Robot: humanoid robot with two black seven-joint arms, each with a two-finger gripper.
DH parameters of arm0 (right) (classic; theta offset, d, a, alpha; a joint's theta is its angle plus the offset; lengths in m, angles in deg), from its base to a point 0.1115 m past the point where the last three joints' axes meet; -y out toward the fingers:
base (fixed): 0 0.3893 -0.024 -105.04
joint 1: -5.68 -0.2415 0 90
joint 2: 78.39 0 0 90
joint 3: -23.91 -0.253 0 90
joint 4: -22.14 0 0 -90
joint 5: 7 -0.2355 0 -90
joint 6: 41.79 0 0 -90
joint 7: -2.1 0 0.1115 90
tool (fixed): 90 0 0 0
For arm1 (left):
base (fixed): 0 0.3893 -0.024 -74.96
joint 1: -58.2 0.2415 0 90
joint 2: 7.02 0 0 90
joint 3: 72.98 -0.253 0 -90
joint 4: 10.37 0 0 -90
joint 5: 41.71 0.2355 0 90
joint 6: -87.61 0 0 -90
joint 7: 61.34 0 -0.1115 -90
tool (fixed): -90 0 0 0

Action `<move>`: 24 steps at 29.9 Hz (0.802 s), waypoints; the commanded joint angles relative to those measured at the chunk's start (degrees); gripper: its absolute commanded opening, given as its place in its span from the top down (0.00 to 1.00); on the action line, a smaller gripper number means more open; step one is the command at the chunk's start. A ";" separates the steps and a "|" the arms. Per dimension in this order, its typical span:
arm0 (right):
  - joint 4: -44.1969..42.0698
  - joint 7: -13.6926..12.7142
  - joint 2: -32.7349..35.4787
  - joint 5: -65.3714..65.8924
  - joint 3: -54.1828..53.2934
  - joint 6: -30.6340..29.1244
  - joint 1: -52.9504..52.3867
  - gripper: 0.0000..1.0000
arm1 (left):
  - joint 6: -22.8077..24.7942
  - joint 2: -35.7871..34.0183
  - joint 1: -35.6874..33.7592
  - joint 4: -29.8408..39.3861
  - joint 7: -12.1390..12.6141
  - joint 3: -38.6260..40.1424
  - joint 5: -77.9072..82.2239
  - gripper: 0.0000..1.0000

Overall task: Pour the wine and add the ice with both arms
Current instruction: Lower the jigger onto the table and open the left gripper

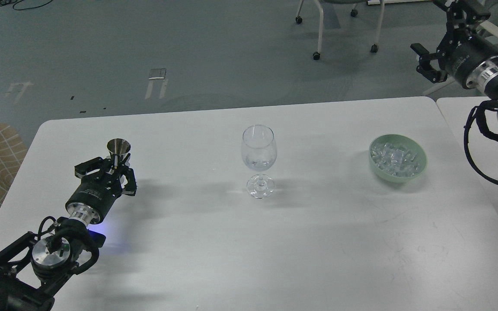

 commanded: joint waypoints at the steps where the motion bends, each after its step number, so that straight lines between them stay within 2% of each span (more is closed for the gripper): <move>1: -0.04 0.01 -0.17 0.00 0.00 0.00 0.00 0.00 | -1.56 0.09 0.06 -0.12 0.04 0.02 -0.30 0.78; 9: -0.04 0.01 0.18 0.00 0.00 0.00 0.00 0.00 | -1.65 1.24 0.06 -2.14 0.04 0.02 -0.30 0.70; 24: -0.12 0.01 -0.09 0.17 0.00 0.00 0.26 0.00 | -2.00 1.41 0.24 -2.22 0.04 0.02 -0.30 0.63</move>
